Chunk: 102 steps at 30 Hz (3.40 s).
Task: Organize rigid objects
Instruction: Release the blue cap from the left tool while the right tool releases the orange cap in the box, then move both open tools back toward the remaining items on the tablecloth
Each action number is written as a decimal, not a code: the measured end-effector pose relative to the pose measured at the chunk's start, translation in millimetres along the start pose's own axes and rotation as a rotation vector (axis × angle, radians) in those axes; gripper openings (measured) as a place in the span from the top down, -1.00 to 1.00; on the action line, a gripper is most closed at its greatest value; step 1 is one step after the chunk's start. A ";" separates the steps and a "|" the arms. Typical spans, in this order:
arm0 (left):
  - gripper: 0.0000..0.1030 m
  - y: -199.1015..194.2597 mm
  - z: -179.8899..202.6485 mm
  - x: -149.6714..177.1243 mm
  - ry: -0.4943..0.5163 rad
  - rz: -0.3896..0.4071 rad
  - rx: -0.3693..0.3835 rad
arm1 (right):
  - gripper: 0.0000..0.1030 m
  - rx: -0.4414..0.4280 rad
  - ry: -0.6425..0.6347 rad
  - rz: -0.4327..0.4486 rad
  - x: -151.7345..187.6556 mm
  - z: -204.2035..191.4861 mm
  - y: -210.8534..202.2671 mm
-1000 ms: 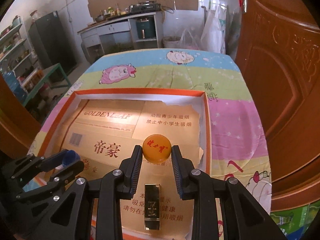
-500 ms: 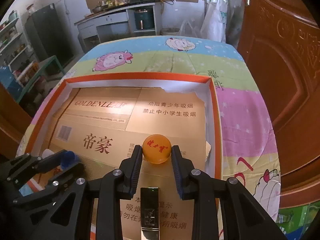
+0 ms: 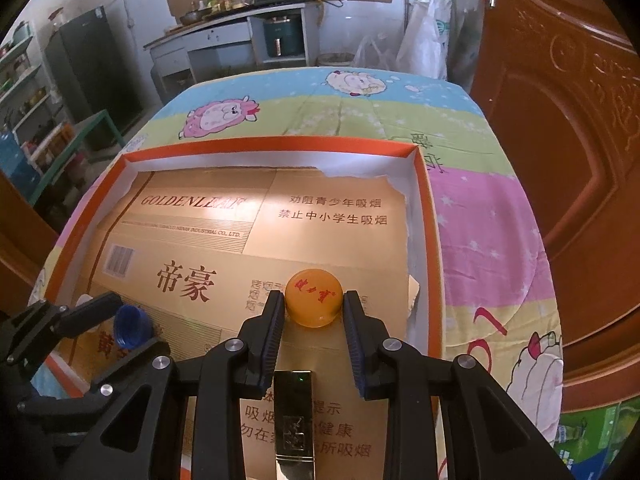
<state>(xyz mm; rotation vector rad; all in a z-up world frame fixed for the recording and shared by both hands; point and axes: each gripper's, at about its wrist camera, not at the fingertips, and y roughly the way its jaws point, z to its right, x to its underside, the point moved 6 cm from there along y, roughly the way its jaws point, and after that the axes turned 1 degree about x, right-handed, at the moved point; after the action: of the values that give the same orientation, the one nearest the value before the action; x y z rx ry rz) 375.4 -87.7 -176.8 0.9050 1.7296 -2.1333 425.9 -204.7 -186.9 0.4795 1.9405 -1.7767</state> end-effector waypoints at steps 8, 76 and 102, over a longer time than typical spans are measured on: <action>-0.11 -7.2 4.8 -2.6 0.016 0.028 0.002 | 0.39 0.002 0.000 0.009 2.1 1.1 -1.5; -0.33 -171.3 36.4 173.5 0.077 0.181 0.052 | -0.17 -0.028 0.001 0.138 218.2 -52.4 -179.0; -0.33 -129.8 34.2 176.5 0.041 0.086 -0.025 | -0.17 -0.047 0.030 0.112 226.7 -41.8 -163.8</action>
<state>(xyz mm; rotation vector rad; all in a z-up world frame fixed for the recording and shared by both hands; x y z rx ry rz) 156.4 -52.9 -176.8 1.0042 1.6999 -2.0482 143.7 -192.2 -173.5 0.5892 1.9317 -1.6592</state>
